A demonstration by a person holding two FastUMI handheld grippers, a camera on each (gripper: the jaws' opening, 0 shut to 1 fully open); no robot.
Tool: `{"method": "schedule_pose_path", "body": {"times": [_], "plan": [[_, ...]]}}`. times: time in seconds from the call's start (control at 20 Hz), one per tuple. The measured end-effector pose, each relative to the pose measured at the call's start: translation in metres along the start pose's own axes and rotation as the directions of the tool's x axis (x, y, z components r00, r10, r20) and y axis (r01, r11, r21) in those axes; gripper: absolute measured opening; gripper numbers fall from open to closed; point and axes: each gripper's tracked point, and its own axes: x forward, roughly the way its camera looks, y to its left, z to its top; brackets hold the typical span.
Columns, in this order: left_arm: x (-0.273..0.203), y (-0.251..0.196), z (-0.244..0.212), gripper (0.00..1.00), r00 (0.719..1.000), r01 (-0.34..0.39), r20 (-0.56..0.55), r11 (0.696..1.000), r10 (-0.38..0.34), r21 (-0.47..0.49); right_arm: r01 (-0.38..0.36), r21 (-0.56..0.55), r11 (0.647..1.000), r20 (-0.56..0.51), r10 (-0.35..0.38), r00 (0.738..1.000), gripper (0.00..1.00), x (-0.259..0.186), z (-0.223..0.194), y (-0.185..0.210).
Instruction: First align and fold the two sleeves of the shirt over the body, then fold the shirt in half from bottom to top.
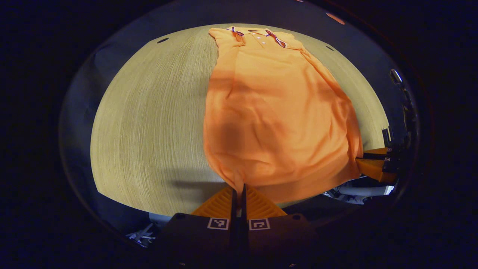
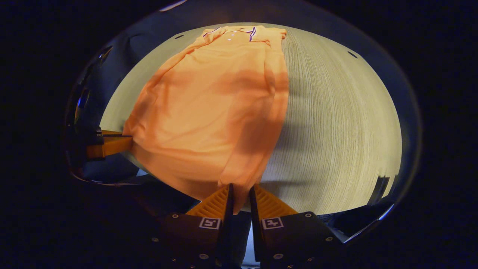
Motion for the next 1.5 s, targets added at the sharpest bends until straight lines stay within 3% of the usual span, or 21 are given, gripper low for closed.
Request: {"method": "schedule_pose_path", "body": {"times": [0.15,0.2,0.3,0.35,0.45,0.55,0.65,0.8,0.9,1.0,1.1,1.3,1.45,1.5], "plan": [[0.001,0.001,0.004,0.05,1.000,0.009,-0.001,1.000,-0.009,0.015,0.022,-0.037,0.999,0.001,-0.022,1.000,0.22,-0.002,0.002,0.001],[0.002,0.001,0.003,0.05,1.000,0.014,-0.002,1.000,-0.014,0.020,0.030,0.003,1.000,0.042,-0.030,0.999,0.22,0.017,-0.003,-0.002],[0.002,0.001,0.003,0.05,1.000,0.024,-0.002,0.999,-0.024,0.025,0.022,0.024,0.999,0.023,-0.023,0.999,0.05,0.000,0.002,-0.003],[0.002,0.001,0.004,0.05,1.000,0.027,-0.003,0.999,-0.027,0.026,0.052,0.037,0.998,0.046,-0.054,0.997,0.05,0.000,0.008,-0.009],[0.002,0.002,0.007,0.05,1.000,0.029,-0.001,0.999,-0.029,0.031,0.043,0.057,0.997,0.047,-0.046,0.998,0.05,0.005,0.012,-0.009],[0.003,-0.002,0.011,0.05,0.999,0.053,0.007,0.998,-0.053,0.020,-0.061,0.132,0.989,0.030,0.057,0.998,0.01,0.002,0.013,0.006],[-0.001,-0.004,0.018,0.05,0.997,0.077,0.032,0.997,-0.077,-0.004,-0.107,0.202,0.974,0.040,0.101,0.994,0.00,0.004,0.015,0.003],[-0.006,-0.004,0.030,0.05,0.994,0.086,0.063,0.996,-0.084,-0.032,-0.265,0.310,0.913,0.083,0.252,0.964,0.00,0.003,0.025,0.016],[-0.006,-0.004,0.031,0.05,0.995,0.082,0.065,0.996,-0.079,-0.044,-0.278,0.345,0.897,0.083,0.265,0.961,0.05,0.004,0.025,0.010],[-0.008,-0.005,0.037,0.05,0.994,0.079,0.085,0.995,-0.074,-0.054,-0.301,0.352,0.886,0.130,0.272,0.953,0.00,0.001,0.035,0.009],[-0.013,-0.006,0.044,0.05,0.991,0.085,0.113,0.994,-0.077,-0.067,-0.375,0.299,0.877,0.213,0.322,0.922,0.00,-0.014,0.052,0.015],[-0.025,-0.009,0.065,0.05,0.980,0.091,0.182,0.992,-0.075,-0.085,-0.440,0.221,0.870,0.300,0.369,0.880,0.00,-0.034,0.072,0.012],[-0.039,-0.012,0.085,0.05,0.967,0.104,0.242,0.988,-0.075,-0.110,-0.501,0.227,0.835,0.353,0.409,0.842,0.00,-0.042,0.090,0.012],[-0.044,-0.014,0.093,0.05,0.961,0.108,0.268,0.987,-0.072,-0.122,-0.534,0.222,0.816,0.384,0.430,0.817,0.00,-0.048,0.098,0.010]]}}
